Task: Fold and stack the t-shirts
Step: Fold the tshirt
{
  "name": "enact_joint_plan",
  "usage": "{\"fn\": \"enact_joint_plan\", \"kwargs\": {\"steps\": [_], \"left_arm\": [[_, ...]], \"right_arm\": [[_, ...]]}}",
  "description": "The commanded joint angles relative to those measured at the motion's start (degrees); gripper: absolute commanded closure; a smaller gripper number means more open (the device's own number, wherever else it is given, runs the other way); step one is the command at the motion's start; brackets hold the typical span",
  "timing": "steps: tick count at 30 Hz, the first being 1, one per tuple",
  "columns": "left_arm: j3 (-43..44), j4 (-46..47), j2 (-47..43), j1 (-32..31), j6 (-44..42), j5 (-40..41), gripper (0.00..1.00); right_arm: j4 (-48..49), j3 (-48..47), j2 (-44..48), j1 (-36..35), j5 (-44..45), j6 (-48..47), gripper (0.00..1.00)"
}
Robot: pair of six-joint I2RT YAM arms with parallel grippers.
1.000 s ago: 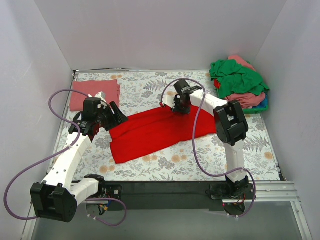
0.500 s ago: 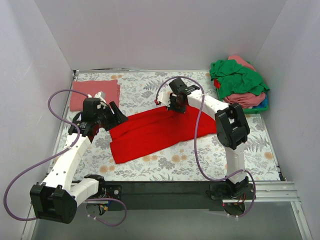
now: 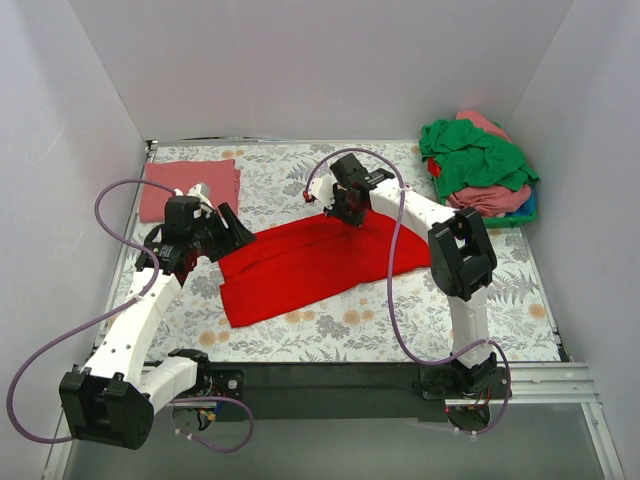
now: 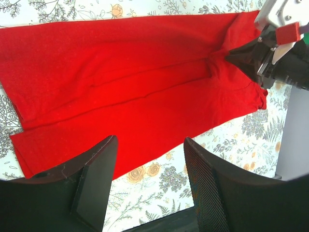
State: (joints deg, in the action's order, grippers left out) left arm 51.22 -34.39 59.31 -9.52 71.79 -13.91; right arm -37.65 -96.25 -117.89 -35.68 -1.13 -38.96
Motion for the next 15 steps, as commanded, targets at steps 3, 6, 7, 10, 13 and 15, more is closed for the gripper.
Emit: {"fn": "enact_joint_plan", "kwargs": {"steps": [3,6,7,10,13,15], "left_arm": [[0.19,-0.59,-1.92,-0.06,-0.51,0.99,0.44],[0.19,-0.59,-1.83,-0.06,-0.51,0.99,0.44],[0.19,-0.59,-1.74,-0.06,-0.60,0.90,0.44],[0.11,-0.33,-1.48,-0.06,-0.68,0.82,0.44],[0.02,-0.06,-1.12,-0.06,-0.77,0.73,0.44],[-0.07,0.03,-0.95,-0.06,-0.86,0.64,0.44]], "right_arm": [[-1.20,-1.14,2.56,-0.18,-0.19,1.34,0.64],[-1.20,-1.48,4.06,2.18,-1.42,2.13,0.60],[-1.20,-1.84,4.42,3.15,-2.21,2.57,0.60],[-1.11,-3.68,4.16,7.63,-5.55,4.41,0.60],[-1.20,-7.10,1.70,12.90,-9.59,7.75,0.60],[-1.29,-9.21,-1.01,16.77,-13.45,10.12,0.60]]}}
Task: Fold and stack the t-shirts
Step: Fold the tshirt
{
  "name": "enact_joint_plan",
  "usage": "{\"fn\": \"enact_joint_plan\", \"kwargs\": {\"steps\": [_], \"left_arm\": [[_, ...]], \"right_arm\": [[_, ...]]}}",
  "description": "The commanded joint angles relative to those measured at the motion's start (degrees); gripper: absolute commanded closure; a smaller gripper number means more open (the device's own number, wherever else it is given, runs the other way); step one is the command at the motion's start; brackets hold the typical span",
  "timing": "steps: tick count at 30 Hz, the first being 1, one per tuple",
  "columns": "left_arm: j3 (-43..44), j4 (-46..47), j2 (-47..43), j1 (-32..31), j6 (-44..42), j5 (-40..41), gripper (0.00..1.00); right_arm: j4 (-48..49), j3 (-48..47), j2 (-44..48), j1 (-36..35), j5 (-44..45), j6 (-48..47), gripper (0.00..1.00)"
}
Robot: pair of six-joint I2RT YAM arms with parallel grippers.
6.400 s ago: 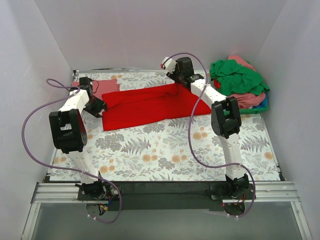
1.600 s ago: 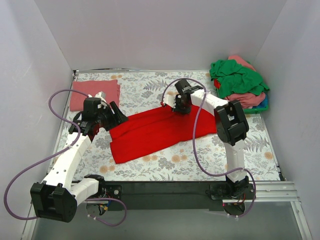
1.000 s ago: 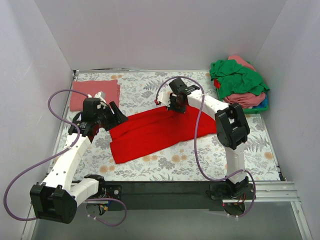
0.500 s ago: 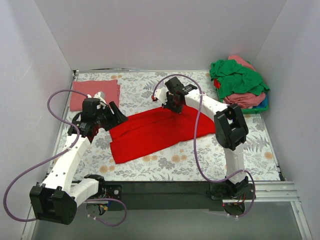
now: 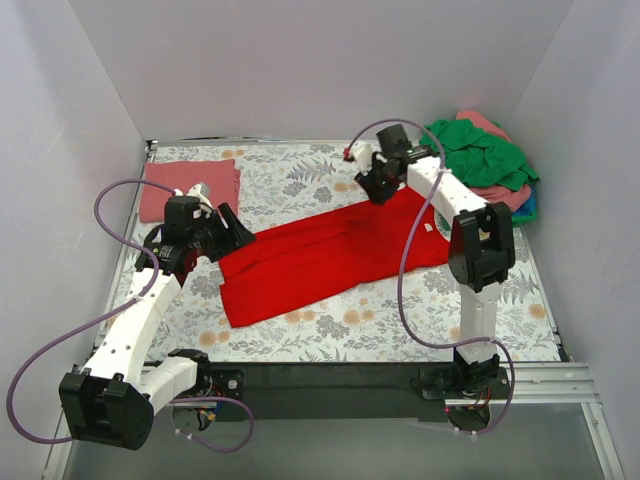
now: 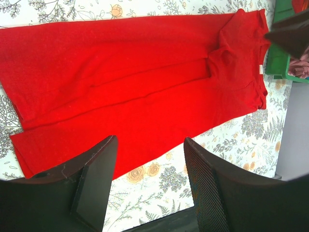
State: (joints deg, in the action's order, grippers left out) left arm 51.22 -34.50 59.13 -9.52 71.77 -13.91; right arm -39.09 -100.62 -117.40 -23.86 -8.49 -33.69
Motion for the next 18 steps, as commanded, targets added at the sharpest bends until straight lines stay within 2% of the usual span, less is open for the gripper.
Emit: {"fn": "enact_joint_plan", "kwargs": {"steps": [1,5,11,18], "left_arm": [[-0.16,0.14,-0.77,-0.06,-0.75,0.73,0.44],[-0.42,0.22,-0.60,-0.06,-0.75,0.73,0.44],[-0.25,0.31,-0.07,-0.06,-0.84,0.55,0.44],[-0.33,-0.04,0.02,-0.06,-0.84,0.90,0.44]], "right_arm": [[0.16,-6.76,-2.21,6.00,-7.32,6.69,0.60],[0.24,-11.08,-6.60,9.61,-11.80,10.31,0.60],[0.07,-15.74,-12.23,10.59,-15.14,13.38,0.60],[0.24,-18.82,-17.41,10.67,-14.27,13.92,0.61]]}}
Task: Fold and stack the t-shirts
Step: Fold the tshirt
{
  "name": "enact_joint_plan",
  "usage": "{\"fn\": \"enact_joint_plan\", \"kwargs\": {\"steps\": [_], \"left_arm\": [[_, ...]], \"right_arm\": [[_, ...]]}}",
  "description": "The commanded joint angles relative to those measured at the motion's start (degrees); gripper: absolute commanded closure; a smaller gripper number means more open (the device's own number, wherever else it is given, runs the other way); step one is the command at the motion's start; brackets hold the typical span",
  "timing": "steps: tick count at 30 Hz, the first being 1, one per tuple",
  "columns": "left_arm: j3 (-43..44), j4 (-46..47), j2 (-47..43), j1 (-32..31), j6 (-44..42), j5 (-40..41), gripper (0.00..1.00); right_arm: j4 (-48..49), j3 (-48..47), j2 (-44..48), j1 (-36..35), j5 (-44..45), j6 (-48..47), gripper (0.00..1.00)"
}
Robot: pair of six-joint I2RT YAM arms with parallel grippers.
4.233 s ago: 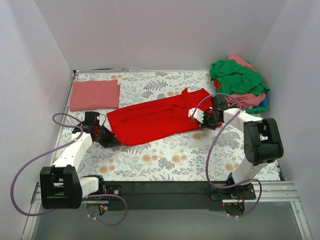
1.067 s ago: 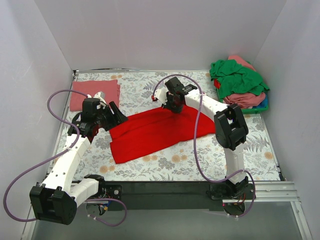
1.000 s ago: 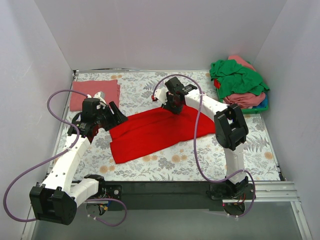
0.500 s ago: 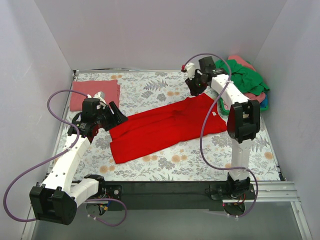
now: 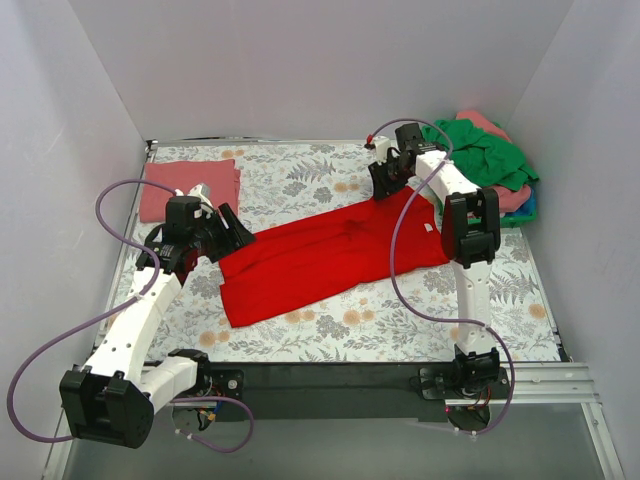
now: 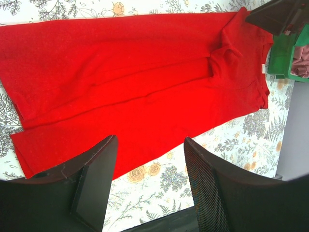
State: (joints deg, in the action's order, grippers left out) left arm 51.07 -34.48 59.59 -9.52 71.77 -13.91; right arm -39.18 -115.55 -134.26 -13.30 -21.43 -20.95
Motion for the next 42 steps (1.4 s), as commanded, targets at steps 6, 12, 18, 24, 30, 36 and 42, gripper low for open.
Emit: {"fn": "enact_joint_plan", "kwargs": {"steps": [6,12,18,24,30,36,42], "left_arm": [[0.08,-0.06,0.26,-0.06,-0.84,0.82,0.44],[0.26,0.03,0.61,-0.06,-0.84,0.73,0.44],[0.35,0.03,0.79,-0.06,-0.84,0.64,0.44],[0.52,-0.24,0.70,-0.06,-0.84,0.73,0.44],[0.87,-0.41,0.61,-0.06,-0.75,0.64,0.44],[0.96,-0.50,0.35,-0.06,-0.66,0.82,0.44],[1.05,-0.59,0.08,-0.06,-0.49,0.82,0.44]], "right_arm": [[0.42,-4.78,-1.62,0.20,-0.45,0.91,0.62],[0.68,-4.86,-1.62,0.47,0.78,0.47,0.62],[0.59,-3.90,-2.41,0.47,-0.54,0.91,0.62],[0.68,-3.81,-3.20,0.56,-0.37,0.91,0.64],[0.59,-3.81,-3.38,0.56,-0.72,0.91,0.67],[0.42,-3.81,-3.73,0.73,-1.07,0.91,0.86],[0.51,-4.69,-1.72,1.35,-1.95,1.44,0.99]]}}
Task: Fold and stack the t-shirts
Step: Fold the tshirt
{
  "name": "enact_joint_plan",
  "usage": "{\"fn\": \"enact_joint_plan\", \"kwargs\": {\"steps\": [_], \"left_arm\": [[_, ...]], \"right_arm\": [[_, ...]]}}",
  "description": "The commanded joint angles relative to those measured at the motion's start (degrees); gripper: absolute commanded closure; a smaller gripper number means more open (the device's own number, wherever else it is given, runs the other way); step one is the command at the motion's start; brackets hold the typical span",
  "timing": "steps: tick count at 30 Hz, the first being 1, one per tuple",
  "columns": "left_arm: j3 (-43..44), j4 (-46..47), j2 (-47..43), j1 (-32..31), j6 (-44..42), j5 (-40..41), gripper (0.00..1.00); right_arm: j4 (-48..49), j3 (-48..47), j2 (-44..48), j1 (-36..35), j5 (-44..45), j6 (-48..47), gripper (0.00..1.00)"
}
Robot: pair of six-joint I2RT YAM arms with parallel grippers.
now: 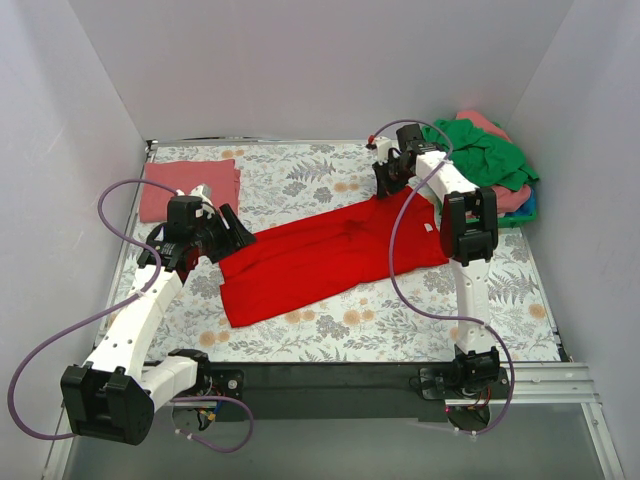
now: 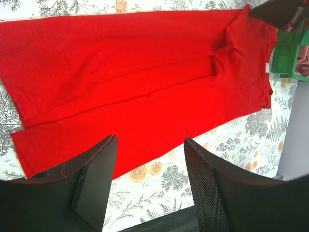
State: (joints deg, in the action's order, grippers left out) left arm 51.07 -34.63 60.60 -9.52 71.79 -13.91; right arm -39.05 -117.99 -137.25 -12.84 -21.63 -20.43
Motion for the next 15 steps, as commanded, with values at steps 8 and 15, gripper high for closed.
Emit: {"fn": "enact_joint_plan", "kwargs": {"steps": [8,15], "left_arm": [[1.14,-0.52,-1.10,-0.06,-0.33,0.64,0.44],[1.40,-0.96,-1.62,-0.06,-0.25,0.64,0.44]], "right_arm": [[0.81,-1.89,6.20,3.96,-6.40,3.37,0.99],[1.52,0.66,8.31,5.19,-10.80,5.66,0.99]]}}
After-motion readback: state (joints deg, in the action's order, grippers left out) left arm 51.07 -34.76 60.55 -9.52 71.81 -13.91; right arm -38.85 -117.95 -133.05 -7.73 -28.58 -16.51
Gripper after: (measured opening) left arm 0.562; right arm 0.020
